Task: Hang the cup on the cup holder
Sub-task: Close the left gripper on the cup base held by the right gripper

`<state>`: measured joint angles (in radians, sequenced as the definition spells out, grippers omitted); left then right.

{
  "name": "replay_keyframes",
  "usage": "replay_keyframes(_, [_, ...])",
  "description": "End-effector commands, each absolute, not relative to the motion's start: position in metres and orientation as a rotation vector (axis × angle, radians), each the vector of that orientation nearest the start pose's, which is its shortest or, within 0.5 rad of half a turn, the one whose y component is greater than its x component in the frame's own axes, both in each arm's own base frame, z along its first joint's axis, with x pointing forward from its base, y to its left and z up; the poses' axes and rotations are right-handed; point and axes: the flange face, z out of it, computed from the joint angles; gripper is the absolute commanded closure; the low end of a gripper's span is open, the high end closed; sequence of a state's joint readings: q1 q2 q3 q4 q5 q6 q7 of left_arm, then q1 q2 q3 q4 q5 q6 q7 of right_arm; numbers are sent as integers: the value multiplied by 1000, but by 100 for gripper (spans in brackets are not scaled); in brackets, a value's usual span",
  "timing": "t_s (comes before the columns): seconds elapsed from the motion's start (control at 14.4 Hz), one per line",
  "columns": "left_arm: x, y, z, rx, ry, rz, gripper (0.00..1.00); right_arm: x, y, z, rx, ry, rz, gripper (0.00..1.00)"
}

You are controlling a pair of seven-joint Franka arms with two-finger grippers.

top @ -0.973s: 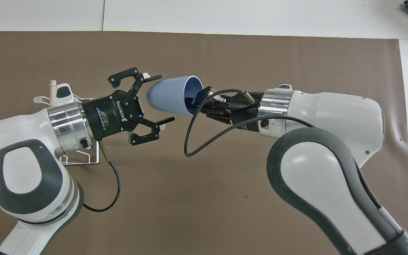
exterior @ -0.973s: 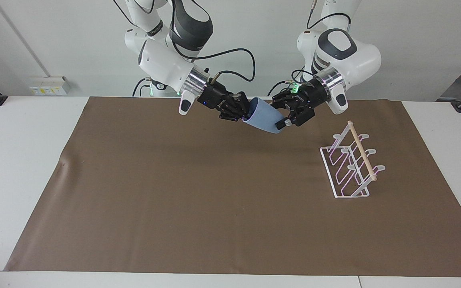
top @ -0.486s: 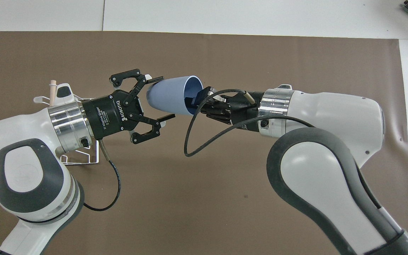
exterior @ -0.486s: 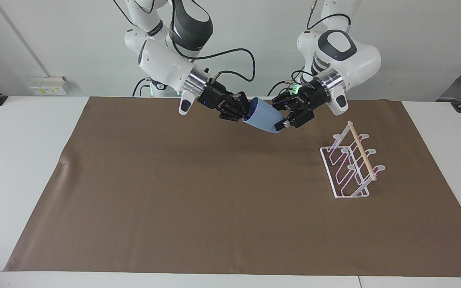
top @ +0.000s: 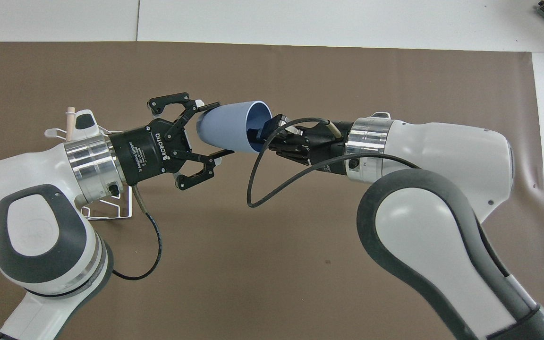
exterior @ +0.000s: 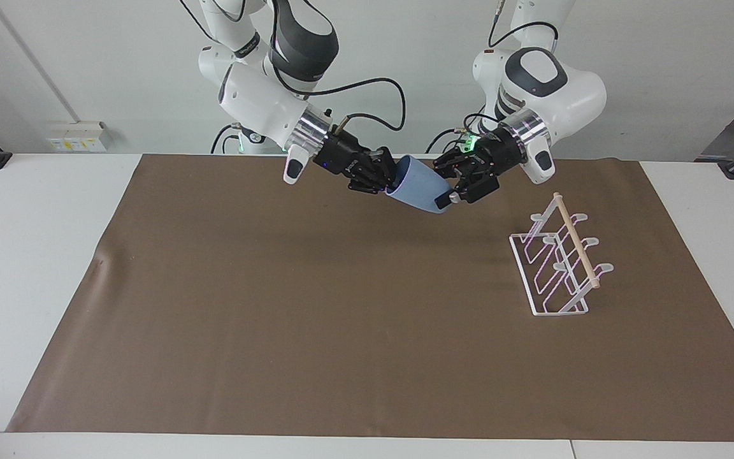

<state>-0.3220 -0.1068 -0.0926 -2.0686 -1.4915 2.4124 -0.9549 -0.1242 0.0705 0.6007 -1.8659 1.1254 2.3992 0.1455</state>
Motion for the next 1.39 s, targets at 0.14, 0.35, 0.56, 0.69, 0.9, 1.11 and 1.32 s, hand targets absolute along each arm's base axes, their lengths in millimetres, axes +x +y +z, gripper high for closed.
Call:
replay_keyframes(0.14, [514,-244,534,1410,1350,-511,100,551,284,541,-2042,422,-106,100])
replay_keyframes(0.35, [514,-243,535,1408,1350,-509,100,552,284,541,-2030,472,-78,100])
replay_keyframes(0.56, [515,-242,535,1407,1352,-507,100,551,284,542,-2024,512,-57,59])
replay_keyframes(0.69, [515,-242,535,1406,1353,-508,100,551,283,543,-2021,521,-54,0])
replay_keyframes(0.9, [515,-241,535,1403,1354,-510,100,551,283,544,-2021,522,-57,0])
replay_keyframes(1.11, [516,-239,535,1400,1357,-508,100,551,282,544,-2021,523,-59,0])
replay_keyframes(1.32, [516,-239,534,1402,1358,-508,100,553,278,545,-2021,527,-67,0])
